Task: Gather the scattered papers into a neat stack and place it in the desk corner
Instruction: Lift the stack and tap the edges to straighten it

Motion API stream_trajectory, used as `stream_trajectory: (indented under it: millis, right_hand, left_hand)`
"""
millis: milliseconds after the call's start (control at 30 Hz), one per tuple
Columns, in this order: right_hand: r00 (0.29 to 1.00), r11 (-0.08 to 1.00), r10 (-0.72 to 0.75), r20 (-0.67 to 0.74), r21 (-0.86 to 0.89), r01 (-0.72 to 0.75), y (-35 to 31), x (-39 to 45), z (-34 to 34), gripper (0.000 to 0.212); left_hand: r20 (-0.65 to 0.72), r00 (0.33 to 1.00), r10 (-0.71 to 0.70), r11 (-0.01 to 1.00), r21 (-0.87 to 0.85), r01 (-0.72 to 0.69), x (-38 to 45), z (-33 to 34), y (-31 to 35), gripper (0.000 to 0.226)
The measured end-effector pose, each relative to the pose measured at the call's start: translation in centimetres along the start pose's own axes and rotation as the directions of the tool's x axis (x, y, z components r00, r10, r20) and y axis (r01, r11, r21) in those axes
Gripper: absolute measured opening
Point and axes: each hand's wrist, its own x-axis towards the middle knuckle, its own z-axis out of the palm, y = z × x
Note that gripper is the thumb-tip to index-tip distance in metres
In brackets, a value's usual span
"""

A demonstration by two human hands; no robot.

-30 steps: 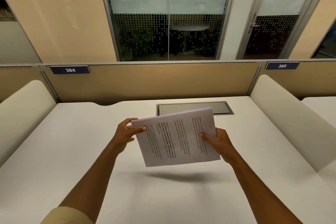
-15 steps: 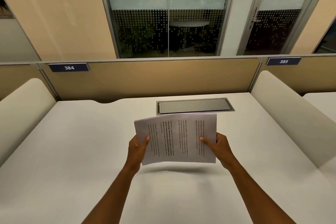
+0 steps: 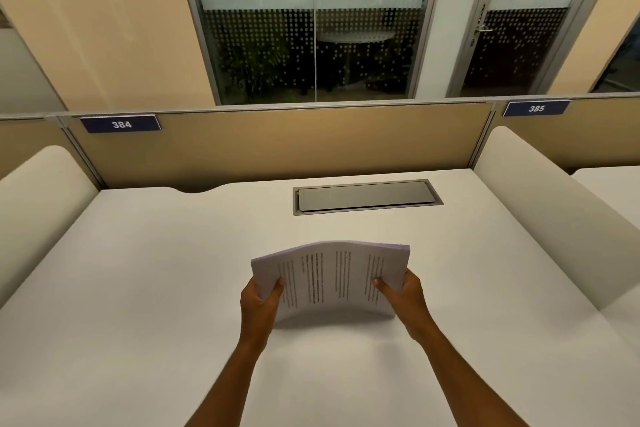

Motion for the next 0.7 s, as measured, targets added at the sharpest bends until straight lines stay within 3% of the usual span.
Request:
stream_trajectory:
  millis: [167, 500, 700]
  right_hand:
    - [1.0, 1.0, 0.023, -0.004, -0.004, -0.023, 0.4, 0.0, 0.2, 0.043]
    - [1.0, 1.0, -0.002, -0.026, -0.025, 0.002, -0.2, 0.6, 0.4, 0.046]
    - [0.999, 0.999, 0.05, -0.009, -0.008, -0.05, 1.5, 0.0, 0.7, 0.044]
  left_hand:
    - [0.012, 1.0, -0.018, 0.999, 0.031, 0.018, -0.2, -0.3, -1.1, 0.029]
    - [0.011, 1.0, 0.021, 0.999, 0.028, -0.021, 0.8, -0.4, -0.1, 0.027]
    - [0.046, 0.998, -0.051, 0.997, 0.062, 0.048, 0.5, -0.7, -1.8, 0.03]
